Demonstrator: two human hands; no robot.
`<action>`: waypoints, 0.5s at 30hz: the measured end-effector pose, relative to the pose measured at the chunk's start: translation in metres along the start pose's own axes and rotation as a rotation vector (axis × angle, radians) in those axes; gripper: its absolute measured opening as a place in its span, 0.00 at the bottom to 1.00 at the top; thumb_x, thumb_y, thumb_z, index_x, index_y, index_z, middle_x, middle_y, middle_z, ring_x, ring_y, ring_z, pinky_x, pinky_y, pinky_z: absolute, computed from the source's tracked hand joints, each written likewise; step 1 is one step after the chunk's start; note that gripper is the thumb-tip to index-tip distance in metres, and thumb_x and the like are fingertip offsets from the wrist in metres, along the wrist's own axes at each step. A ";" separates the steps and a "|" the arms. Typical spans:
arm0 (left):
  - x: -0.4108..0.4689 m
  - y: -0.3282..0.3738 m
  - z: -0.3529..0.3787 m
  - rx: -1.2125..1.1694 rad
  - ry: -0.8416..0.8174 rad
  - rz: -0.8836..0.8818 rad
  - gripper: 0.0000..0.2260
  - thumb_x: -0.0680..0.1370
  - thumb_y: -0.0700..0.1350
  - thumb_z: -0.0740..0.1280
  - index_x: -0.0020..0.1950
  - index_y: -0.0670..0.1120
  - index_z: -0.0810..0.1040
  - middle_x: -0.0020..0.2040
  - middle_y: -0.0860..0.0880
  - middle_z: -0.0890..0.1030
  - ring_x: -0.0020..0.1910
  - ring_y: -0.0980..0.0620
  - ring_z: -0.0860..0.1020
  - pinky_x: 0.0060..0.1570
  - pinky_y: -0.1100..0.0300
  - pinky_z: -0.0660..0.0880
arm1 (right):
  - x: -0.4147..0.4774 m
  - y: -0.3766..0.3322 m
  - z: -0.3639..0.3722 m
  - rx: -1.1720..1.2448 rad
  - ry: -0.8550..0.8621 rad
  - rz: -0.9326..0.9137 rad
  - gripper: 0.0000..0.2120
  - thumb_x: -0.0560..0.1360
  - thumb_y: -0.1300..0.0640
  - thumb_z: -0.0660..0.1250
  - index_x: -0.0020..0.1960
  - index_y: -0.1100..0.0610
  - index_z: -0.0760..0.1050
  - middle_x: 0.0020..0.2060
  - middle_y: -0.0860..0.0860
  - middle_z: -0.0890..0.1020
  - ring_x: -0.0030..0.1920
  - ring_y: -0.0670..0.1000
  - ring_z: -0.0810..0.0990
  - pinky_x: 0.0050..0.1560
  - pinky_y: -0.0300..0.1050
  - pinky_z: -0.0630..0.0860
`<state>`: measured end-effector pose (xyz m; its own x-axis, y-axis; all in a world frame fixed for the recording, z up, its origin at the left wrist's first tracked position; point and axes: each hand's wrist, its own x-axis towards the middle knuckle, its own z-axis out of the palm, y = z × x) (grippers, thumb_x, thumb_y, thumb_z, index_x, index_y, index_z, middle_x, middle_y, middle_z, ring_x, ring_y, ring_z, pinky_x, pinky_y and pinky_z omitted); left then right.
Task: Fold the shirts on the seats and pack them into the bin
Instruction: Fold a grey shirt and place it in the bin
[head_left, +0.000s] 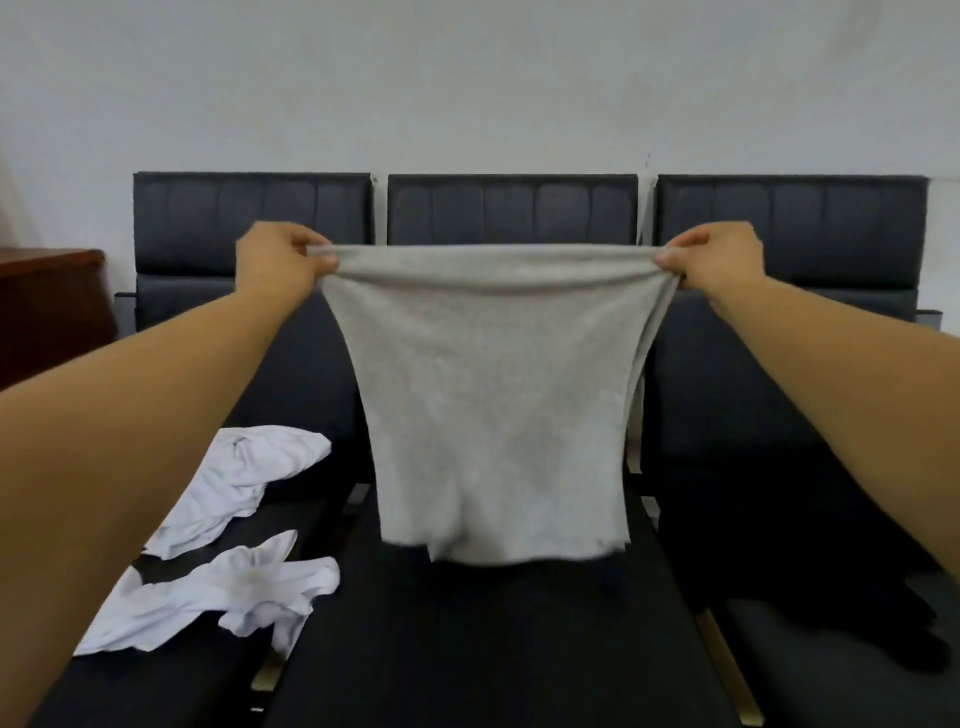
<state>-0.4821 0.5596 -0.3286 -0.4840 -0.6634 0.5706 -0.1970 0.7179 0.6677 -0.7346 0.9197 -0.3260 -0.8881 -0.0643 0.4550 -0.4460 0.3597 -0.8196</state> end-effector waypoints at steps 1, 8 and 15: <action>0.007 0.003 -0.001 -0.037 0.043 0.013 0.11 0.77 0.43 0.74 0.60 0.44 0.84 0.53 0.46 0.83 0.50 0.50 0.79 0.55 0.60 0.74 | 0.009 -0.005 -0.001 0.031 0.021 -0.013 0.05 0.70 0.57 0.79 0.45 0.52 0.85 0.45 0.52 0.86 0.49 0.51 0.84 0.57 0.50 0.82; -0.002 -0.009 -0.019 -0.201 0.060 0.061 0.05 0.80 0.45 0.70 0.53 0.48 0.84 0.47 0.49 0.82 0.48 0.52 0.78 0.55 0.57 0.76 | -0.011 -0.016 -0.025 0.172 -0.062 -0.108 0.07 0.74 0.64 0.74 0.49 0.55 0.81 0.44 0.50 0.84 0.47 0.49 0.84 0.52 0.41 0.82; -0.151 -0.089 -0.013 -0.304 -0.337 -0.014 0.07 0.80 0.41 0.69 0.44 0.51 0.80 0.32 0.54 0.79 0.32 0.60 0.75 0.34 0.72 0.72 | -0.164 0.120 -0.015 0.227 -0.170 0.134 0.04 0.74 0.68 0.73 0.43 0.60 0.81 0.40 0.61 0.83 0.36 0.52 0.80 0.36 0.35 0.81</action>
<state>-0.3802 0.5925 -0.4678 -0.7436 -0.5309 0.4064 0.0297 0.5811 0.8133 -0.6415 0.9874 -0.4939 -0.9380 -0.1922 0.2885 -0.3200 0.1601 -0.9338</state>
